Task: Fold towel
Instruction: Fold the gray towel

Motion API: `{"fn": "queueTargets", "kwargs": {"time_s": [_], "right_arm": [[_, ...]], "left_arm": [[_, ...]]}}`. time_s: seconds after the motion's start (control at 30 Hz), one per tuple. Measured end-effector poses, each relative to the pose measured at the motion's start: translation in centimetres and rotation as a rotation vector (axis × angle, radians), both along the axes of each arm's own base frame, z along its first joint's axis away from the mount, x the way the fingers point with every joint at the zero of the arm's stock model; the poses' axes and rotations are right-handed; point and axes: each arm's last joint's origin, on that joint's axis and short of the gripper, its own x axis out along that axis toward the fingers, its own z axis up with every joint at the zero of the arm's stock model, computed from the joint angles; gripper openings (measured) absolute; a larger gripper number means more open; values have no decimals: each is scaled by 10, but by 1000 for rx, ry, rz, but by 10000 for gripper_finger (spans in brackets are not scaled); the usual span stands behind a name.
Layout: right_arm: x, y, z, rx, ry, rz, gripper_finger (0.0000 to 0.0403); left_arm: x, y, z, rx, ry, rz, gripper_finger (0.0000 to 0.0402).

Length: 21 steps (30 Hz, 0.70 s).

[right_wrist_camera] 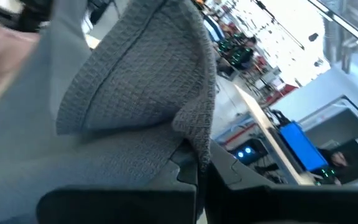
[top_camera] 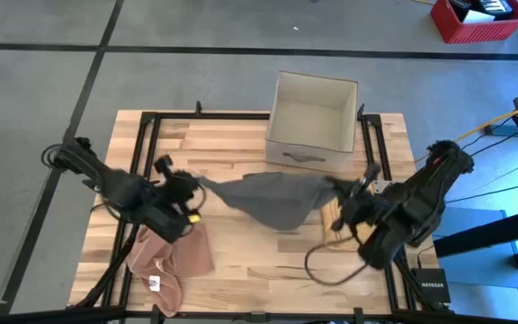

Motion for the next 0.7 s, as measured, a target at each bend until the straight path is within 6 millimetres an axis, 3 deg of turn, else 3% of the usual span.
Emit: {"fn": "queueTargets", "kwargs": {"time_s": [0.17,0.4,0.53,0.7], "right_arm": [[-8,-27,35,21,-37,-39,5],[-21,-45,70,66,-104,-54,5],[-23,-46,76,85,-116,-45,5],[-21,-44,74,117,-85,-14,5]], "left_arm": [[-27,20,33,74,-183,37,2],[-58,42,55,87,-363,112,2],[-59,42,52,23,-363,116,2],[-42,30,42,35,-260,73,1]]}}
